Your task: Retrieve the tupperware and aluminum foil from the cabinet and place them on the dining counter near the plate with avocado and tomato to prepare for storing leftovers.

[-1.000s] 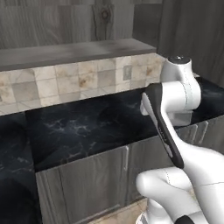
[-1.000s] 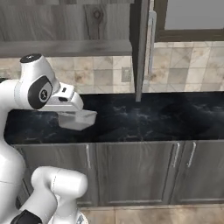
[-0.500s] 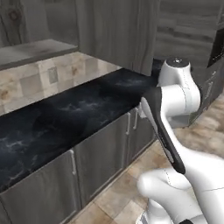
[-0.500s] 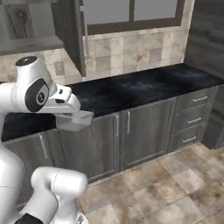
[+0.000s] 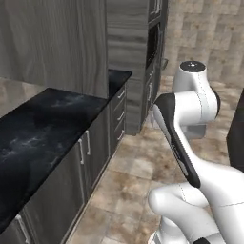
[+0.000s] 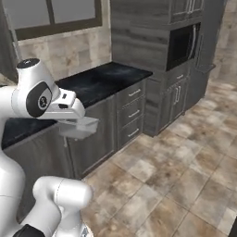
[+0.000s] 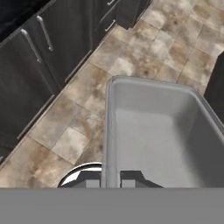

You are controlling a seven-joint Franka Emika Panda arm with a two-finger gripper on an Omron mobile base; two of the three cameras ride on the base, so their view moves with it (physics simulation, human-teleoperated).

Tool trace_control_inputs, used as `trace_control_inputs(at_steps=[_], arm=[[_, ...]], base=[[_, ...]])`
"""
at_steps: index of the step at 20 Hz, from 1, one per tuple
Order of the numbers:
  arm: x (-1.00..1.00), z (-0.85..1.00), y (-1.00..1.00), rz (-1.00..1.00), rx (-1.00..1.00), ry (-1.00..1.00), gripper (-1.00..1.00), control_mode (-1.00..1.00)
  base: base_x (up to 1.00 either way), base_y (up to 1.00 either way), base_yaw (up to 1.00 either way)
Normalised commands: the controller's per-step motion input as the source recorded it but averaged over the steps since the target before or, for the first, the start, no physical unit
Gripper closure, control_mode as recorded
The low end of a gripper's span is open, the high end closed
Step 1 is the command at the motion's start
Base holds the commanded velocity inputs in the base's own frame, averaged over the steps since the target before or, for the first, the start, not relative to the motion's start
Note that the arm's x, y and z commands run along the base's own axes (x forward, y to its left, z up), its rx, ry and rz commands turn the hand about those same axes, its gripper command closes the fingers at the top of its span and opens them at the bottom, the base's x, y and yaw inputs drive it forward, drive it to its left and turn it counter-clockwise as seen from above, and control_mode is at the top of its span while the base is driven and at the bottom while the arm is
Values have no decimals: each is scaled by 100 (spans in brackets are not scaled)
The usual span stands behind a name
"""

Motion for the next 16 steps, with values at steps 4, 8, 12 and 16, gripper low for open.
trace_control_inputs(at_steps=[4, 8, 12, 16], arm=[[0, 0, 0, 0, 0, 0, 100, 100], [0, 0, 0, 0, 0, 0, 100, 100], [0, 0, 0, 0, 0, 0, 100, 100], [0, 0, 0, 0, 0, 0, 100, 100]], base=[[89, -9, -51], [100, -1, -44], [100, 0, -39], [100, 0, -36]])
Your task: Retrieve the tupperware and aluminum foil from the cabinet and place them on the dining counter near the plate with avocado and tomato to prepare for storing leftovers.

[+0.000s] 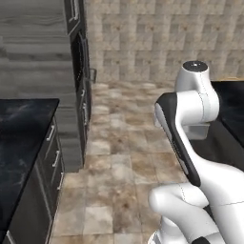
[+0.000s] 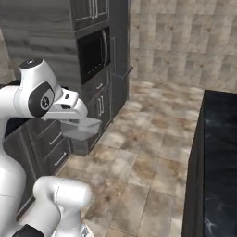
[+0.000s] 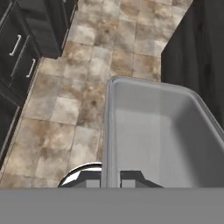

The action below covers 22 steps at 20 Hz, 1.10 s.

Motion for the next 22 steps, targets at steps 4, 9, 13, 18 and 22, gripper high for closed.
trace_control_inputs(at_steps=[4, 9, 13, 18, 22], arm=[[0, 0, 0, 0, 0, 0, 100, 100], [0, 0, 0, 0, 0, 0, 100, 100], [0, 0, 0, 0, 0, 0, 100, 100], [0, 0, 0, 0, 0, 0, 100, 100], [0, 0, 0, 0, 0, 0, 100, 100]], base=[[100, 0, -35], [100, 4, -32], [100, 14, -24], [100, 12, -22], [100, 15, -22]])
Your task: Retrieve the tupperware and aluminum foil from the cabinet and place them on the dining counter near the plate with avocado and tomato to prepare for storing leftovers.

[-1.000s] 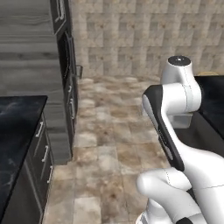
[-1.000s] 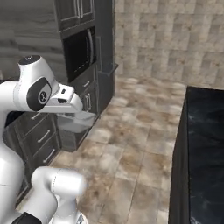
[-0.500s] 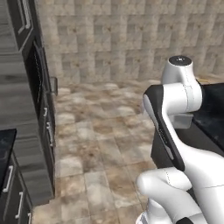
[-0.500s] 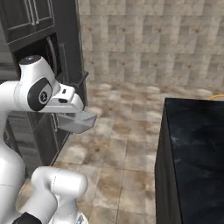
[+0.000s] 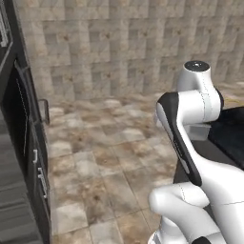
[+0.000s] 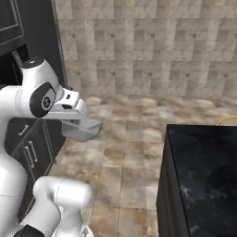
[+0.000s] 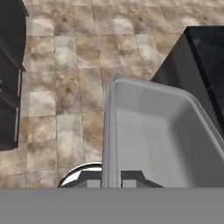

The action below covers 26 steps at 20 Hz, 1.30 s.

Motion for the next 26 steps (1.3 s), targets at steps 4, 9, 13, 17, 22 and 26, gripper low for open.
trace_control_inputs(at_steps=[4, 9, 13, 17, 22, 26], arm=[[0, 0, 0, 0, 0, 0, 100, 100], [0, 0, 0, 0, 0, 0, 100, 100], [0, 0, 0, 0, 0, 0, 100, 100], [0, 0, 0, 0, 0, 0, 100, 100], [0, 0, 0, 0, 0, 0, 100, 100], [0, 0, 0, 0, 0, 0, 100, 100]], base=[[100, 18, -24], [100, 19, -26], [100, 20, -32], [100, 22, -36], [100, 24, -43], [100, 28, -49]])
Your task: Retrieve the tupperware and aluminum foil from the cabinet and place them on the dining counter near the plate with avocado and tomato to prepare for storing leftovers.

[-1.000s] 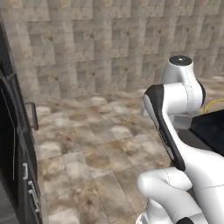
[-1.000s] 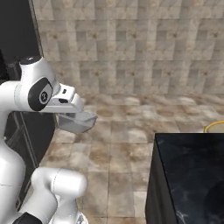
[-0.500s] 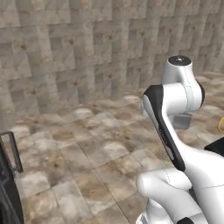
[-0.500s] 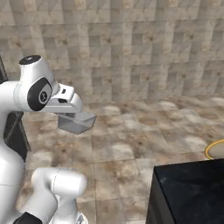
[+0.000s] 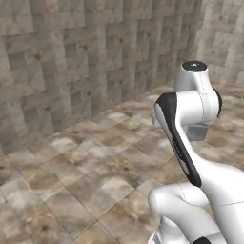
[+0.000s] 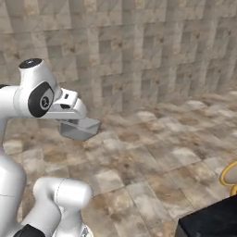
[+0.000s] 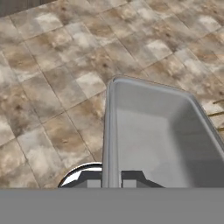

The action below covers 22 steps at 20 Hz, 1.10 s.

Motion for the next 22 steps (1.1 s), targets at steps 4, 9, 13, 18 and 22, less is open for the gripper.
trace_control_inputs(at_steps=[4, 9, 13, 18, 22], arm=[[0, 0, 0, 0, 0, 0, 100, 100], [0, 0, 0, 0, 0, 0, 100, 100], [0, 0, 0, 0, 0, 0, 100, 100], [0, 0, 0, 0, 0, 0, 100, 100], [0, 0, 0, 0, 0, 0, 100, 100]], base=[[95, 30, -54], [86, 32, -59], [80, 32, -61], [71, 34, -64], [76, 33, -62]])
